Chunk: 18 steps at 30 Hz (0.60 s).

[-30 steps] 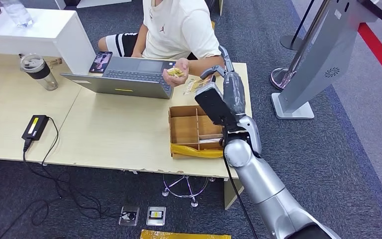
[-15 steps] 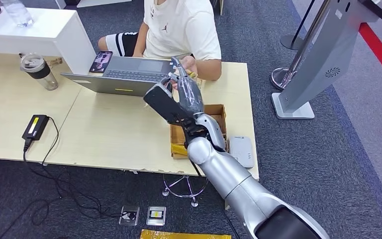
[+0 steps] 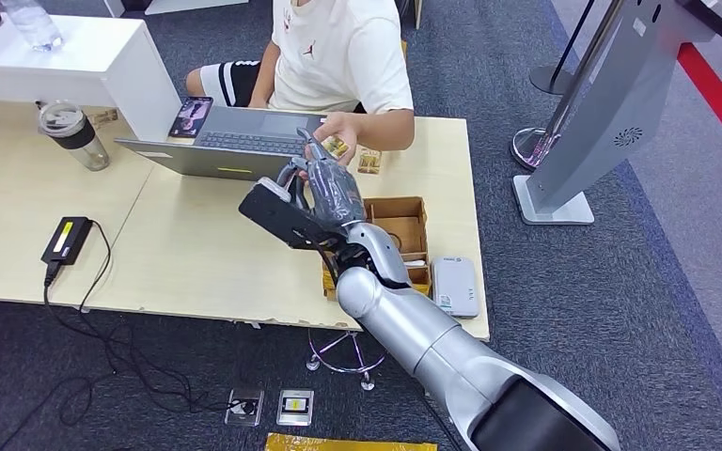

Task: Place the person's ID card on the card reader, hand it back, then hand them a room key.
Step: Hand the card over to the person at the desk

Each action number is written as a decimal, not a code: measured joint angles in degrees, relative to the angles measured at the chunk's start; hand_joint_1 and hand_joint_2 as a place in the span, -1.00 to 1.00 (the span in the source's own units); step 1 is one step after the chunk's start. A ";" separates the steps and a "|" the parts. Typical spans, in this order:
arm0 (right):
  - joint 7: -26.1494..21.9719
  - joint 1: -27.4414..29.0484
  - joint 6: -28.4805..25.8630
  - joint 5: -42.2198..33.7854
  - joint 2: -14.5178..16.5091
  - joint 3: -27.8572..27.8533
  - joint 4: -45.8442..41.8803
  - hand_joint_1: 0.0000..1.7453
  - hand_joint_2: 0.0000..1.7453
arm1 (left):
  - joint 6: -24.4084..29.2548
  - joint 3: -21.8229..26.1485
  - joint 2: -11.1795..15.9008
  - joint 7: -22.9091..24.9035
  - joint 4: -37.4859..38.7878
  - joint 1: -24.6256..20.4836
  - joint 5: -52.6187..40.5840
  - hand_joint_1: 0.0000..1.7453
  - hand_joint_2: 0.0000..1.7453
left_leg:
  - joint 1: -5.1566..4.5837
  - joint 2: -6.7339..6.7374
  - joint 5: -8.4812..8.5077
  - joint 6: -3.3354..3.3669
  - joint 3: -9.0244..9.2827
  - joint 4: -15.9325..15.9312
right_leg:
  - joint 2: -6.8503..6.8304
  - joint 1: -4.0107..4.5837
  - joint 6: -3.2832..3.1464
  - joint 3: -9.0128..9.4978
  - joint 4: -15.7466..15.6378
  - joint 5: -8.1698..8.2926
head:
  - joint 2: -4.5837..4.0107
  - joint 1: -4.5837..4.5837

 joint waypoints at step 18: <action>0.51 -0.63 -0.06 5.90 -1.13 -0.88 3.94 1.00 1.00 | 0.48 -0.04 -0.35 1.47 0.00 0.04 1.27 -1.00 1.00 | 0.00 0.02 0.00 0.00 0.03 0.00 | 0.01 0.00 0.00 0.00 0.00 0.00 | 0.00 0.00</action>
